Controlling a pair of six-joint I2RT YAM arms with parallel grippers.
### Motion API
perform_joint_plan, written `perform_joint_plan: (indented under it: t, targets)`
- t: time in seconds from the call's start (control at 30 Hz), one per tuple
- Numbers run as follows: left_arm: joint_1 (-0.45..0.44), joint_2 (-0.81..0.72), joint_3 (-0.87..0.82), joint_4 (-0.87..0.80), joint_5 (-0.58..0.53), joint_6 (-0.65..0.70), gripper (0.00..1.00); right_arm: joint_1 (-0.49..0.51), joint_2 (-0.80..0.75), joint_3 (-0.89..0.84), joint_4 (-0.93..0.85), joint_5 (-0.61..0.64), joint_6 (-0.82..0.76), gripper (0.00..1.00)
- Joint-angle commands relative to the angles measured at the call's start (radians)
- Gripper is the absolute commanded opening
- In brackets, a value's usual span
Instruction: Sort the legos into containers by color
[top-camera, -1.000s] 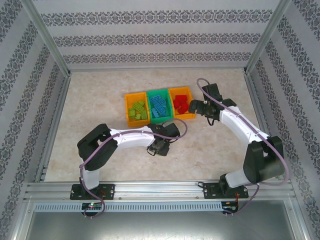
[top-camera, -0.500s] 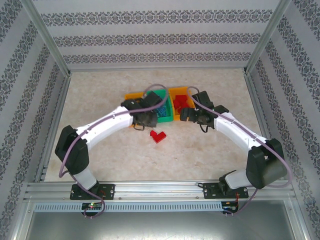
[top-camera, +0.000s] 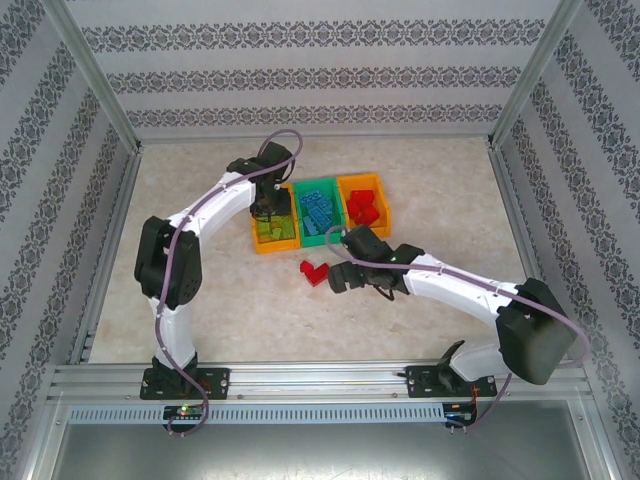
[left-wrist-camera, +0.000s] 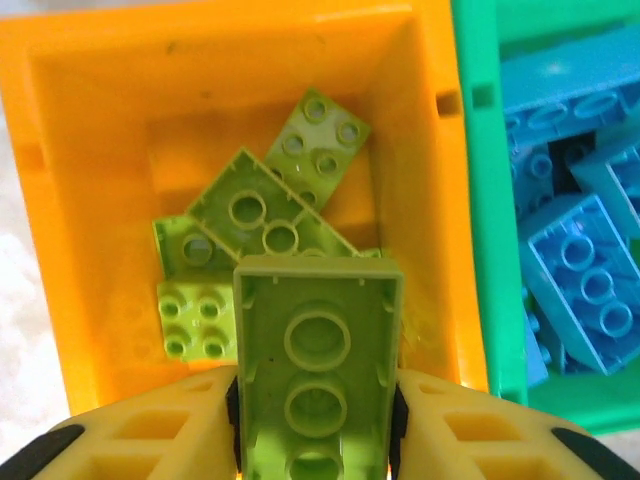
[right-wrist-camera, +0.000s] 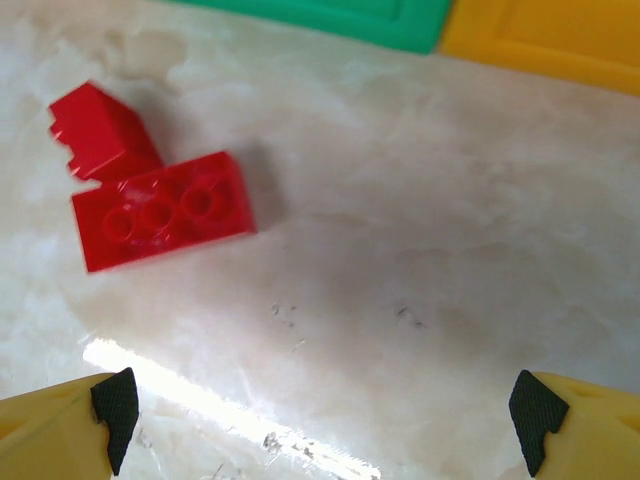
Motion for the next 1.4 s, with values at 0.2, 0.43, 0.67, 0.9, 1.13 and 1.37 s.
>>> perform_joint_plan:
  t: [0.2, 0.43, 0.67, 0.9, 1.13, 1.37]
  targets:
    - [0.029, 0.073, 0.095, -0.044, 0.005, -0.013, 0.54, 0.091, 0.098, 0.023, 0.091, -0.020, -0.084, 0.98]
    - [0.028, -0.030, -0.010, 0.002, 0.018, -0.029, 0.86, 0.112, 0.244, 0.122, 0.071, -0.057, -0.150, 0.98]
    - [0.028, -0.198, -0.183, 0.071, 0.016, -0.041, 1.00, 0.114, 0.349, 0.181, 0.087, -0.060, -0.173, 0.98]
    - [0.029, -0.317, -0.304, 0.099, -0.003, -0.067, 1.00, 0.112, 0.452, 0.252, 0.067, -0.033, -0.215, 0.95]
    - [0.029, -0.365, -0.349, 0.080, -0.039, -0.073, 0.99, 0.114, 0.462, 0.245, 0.044, -0.019, -0.227, 0.75]
    - [0.030, -0.379, -0.371, 0.070, -0.051, -0.066, 0.99, 0.109, 0.303, 0.137, 0.036, 0.031, -0.233, 0.55]
